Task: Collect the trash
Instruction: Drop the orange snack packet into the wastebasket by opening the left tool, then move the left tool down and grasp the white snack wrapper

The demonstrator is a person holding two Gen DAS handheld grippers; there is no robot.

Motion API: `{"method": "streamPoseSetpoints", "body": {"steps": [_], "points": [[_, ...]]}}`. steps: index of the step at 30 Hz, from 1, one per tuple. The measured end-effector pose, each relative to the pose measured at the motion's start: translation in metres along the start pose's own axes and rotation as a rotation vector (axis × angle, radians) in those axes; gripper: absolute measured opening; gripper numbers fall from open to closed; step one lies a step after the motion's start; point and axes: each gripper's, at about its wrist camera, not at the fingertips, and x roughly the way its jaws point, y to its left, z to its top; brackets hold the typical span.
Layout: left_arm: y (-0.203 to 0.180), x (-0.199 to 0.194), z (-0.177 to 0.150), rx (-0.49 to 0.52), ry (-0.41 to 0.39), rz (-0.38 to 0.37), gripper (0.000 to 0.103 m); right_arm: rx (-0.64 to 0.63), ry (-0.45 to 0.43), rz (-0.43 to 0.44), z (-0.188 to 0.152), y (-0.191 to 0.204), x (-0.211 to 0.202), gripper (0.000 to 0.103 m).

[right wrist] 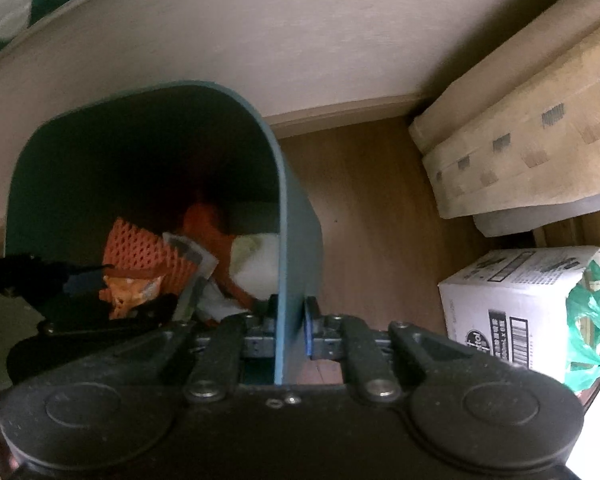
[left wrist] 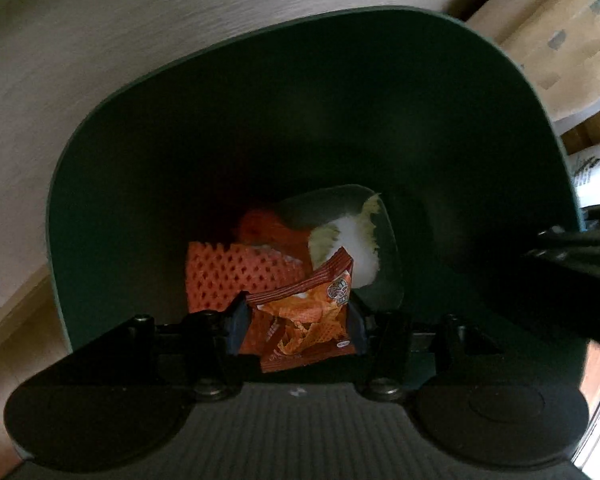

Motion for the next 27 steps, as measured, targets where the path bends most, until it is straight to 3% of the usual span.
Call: {"method": "streamPoseSetpoints", "body": {"steps": [4, 7, 15, 22, 27], "points": [[0.008, 0.004, 0.0, -0.013, -0.002, 0.003, 0.05, -0.006, -0.004, -0.007, 0.0, 0.001, -0.001, 0.009], [0.01, 0.003, -0.001, -0.019, -0.008, -0.01, 0.065, -0.01, -0.006, -0.008, 0.0, 0.004, -0.003, 0.009], [0.01, -0.02, -0.015, -0.015, -0.055, -0.049, 0.067, -0.007, -0.018, -0.015, -0.002, 0.005, -0.004, 0.009], [0.031, -0.076, -0.061, 0.03, -0.086, -0.082, 0.067, 0.025, -0.019, -0.013, -0.009, -0.001, -0.002, 0.008], [0.071, -0.09, -0.095, 0.0, -0.038, -0.049, 0.067, 0.048, -0.018, 0.001, -0.017, -0.012, -0.001, 0.008]]}}
